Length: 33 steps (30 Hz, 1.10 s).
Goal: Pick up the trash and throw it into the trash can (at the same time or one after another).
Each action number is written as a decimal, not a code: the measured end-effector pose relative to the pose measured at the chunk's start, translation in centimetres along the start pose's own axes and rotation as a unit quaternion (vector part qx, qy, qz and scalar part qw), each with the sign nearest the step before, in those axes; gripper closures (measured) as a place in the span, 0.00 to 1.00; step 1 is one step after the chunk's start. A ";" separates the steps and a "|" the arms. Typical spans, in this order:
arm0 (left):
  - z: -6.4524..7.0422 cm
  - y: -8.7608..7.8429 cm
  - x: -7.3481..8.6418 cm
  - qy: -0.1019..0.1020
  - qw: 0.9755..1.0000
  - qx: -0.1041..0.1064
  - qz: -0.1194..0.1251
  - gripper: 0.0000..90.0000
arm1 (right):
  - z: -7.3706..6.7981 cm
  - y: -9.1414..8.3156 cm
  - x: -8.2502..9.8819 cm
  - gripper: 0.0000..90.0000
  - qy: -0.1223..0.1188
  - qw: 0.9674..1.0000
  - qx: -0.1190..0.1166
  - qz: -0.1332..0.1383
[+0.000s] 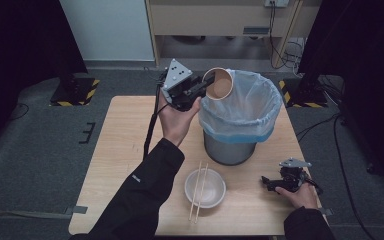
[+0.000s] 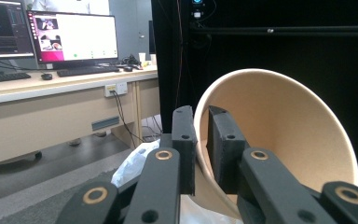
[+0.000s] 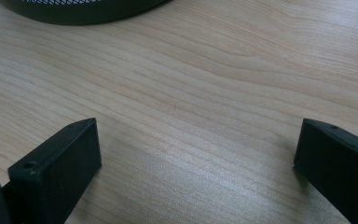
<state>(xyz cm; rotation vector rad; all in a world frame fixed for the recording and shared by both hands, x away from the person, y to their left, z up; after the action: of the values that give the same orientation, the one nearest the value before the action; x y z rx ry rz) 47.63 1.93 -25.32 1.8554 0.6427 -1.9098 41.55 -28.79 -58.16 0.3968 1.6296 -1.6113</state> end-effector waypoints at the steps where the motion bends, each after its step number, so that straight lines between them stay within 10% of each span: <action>1: 0.0 0.3 0.1 0.000 1.000 -0.001 -0.004 0.90 | 0.0 0.0 0.0 0.01 0.000 1.000 0.000 0.000; 18: -1.3 4.7 3.0 -0.033 0.999 0.015 -0.039 0.80 | 0.0 0.0 0.0 0.01 0.000 1.000 0.000 0.000; 33: -1.8 -0.8 3.0 -0.025 0.999 0.018 -0.032 0.66 | 0.0 0.0 0.0 0.01 -0.001 1.000 -0.001 0.000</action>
<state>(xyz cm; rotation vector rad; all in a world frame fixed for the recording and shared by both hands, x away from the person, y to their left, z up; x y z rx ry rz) 48.49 3.74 -28.29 1.8227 0.6640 -2.0140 41.54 -28.76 -58.16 0.3936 1.6294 -1.6089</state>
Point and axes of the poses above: each handheld gripper's, and its own axes: y roughly forward along the jaws, x roughly out of its underside, z roughly to its right, the point moved 6 cm from there along y, roughly forward along the jaws, and after that the axes turned 11 degrees about x, right-handed, at the moved point
